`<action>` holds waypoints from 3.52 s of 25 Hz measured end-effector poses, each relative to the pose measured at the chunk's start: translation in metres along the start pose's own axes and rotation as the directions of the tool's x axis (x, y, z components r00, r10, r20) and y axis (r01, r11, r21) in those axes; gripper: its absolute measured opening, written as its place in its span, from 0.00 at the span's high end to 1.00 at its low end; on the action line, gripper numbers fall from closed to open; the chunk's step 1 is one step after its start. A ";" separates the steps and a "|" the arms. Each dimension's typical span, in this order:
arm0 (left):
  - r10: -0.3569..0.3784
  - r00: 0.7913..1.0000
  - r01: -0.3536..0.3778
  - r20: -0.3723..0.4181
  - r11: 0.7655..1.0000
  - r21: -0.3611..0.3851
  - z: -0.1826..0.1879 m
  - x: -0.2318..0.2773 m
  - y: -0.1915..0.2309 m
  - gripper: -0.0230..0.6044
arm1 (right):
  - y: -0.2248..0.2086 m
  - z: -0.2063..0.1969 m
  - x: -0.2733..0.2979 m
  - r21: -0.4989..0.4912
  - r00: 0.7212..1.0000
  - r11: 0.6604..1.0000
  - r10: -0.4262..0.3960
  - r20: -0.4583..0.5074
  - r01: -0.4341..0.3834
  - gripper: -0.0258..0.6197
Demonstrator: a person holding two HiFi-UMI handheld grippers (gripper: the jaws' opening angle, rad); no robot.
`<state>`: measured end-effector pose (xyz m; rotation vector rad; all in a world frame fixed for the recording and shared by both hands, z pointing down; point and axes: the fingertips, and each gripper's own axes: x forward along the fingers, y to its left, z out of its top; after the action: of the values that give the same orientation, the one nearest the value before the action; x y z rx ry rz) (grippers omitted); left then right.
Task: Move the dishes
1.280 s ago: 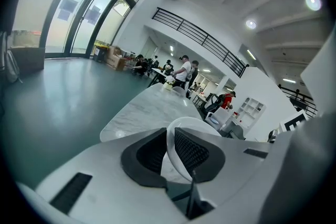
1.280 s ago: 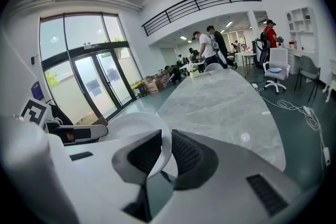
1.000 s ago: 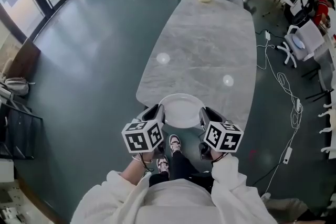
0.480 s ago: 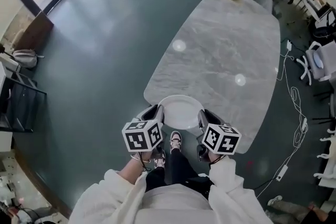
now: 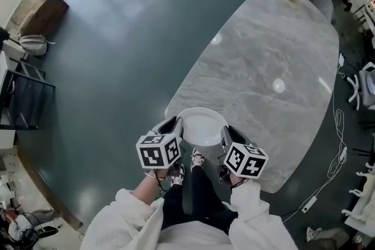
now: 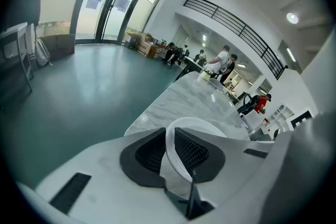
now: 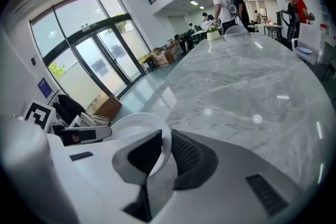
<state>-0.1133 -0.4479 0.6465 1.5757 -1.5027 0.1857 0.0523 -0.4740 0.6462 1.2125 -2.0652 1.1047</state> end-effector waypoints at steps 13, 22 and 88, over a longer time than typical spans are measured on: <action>0.045 0.999 -0.046 -0.021 0.998 -0.049 0.009 0.045 0.032 0.90 | -0.006 0.014 0.056 -0.015 0.999 1.000 0.012 -0.044 -0.013 0.79; 0.064 0.998 -0.065 -0.024 0.996 -0.053 0.006 0.061 0.036 0.90 | -0.016 0.015 0.071 -0.026 0.998 1.000 0.010 -0.065 -0.011 0.79; -0.275 0.957 0.234 0.091 0.919 0.317 -0.040 -0.179 -0.114 0.95 | 0.050 -0.060 -0.224 0.093 0.881 0.995 -0.076 0.467 0.036 0.87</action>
<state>-0.0414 -0.3120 0.4951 2.0510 -1.3995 0.1694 0.1167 -0.3041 0.4940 1.7090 -2.3292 0.9403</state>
